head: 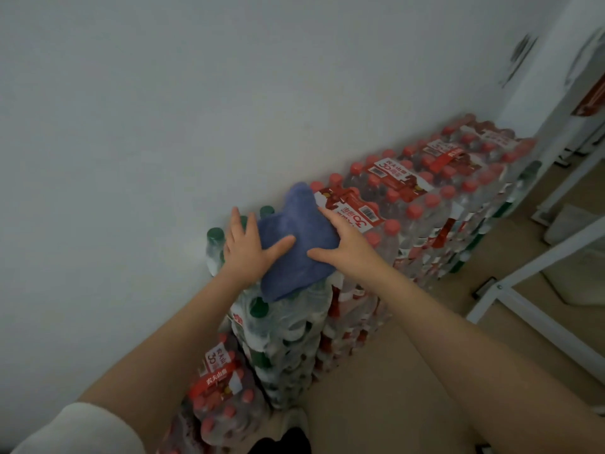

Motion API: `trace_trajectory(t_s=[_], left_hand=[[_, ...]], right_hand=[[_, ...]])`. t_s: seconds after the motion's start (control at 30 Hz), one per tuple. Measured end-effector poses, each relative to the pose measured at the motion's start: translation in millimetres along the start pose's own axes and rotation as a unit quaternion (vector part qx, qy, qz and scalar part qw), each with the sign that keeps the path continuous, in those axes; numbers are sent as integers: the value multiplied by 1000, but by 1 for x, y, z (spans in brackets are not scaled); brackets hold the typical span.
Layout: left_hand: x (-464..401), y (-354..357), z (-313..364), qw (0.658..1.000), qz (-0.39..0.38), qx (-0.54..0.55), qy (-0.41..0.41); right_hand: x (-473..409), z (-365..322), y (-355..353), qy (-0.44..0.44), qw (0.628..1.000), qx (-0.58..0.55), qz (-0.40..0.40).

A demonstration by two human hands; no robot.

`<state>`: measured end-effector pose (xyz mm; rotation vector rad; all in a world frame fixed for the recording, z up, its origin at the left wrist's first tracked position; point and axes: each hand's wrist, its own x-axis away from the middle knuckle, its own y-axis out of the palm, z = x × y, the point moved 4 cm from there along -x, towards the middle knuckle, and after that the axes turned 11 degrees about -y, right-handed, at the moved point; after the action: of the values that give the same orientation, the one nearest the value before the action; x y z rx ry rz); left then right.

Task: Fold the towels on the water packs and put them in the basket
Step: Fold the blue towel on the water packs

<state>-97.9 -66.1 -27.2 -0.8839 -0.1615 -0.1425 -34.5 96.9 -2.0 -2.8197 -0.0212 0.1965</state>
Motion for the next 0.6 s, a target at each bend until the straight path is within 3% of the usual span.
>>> trace_trajectory(t_s=[0.1,0.27,0.37,0.47,0.6], left_hand=[[20,-12,27,979,-74,187,32],[92,9,51,923,-222,312,37],[136,39,47,892,-304,333,15],[176,72,42,875,-331,353,-12],[218,104,48,838,-374,384,-102]], right_hand=[[29,-19,-17,-40,998,-14,-53],[93,-36,-49,-40,992,-102,-57],[133,-35,-69,-29,989,-142,-33],[173,-24,-88,-7,989,-146,-1],[223,3,-109,75,969,-202,122]])
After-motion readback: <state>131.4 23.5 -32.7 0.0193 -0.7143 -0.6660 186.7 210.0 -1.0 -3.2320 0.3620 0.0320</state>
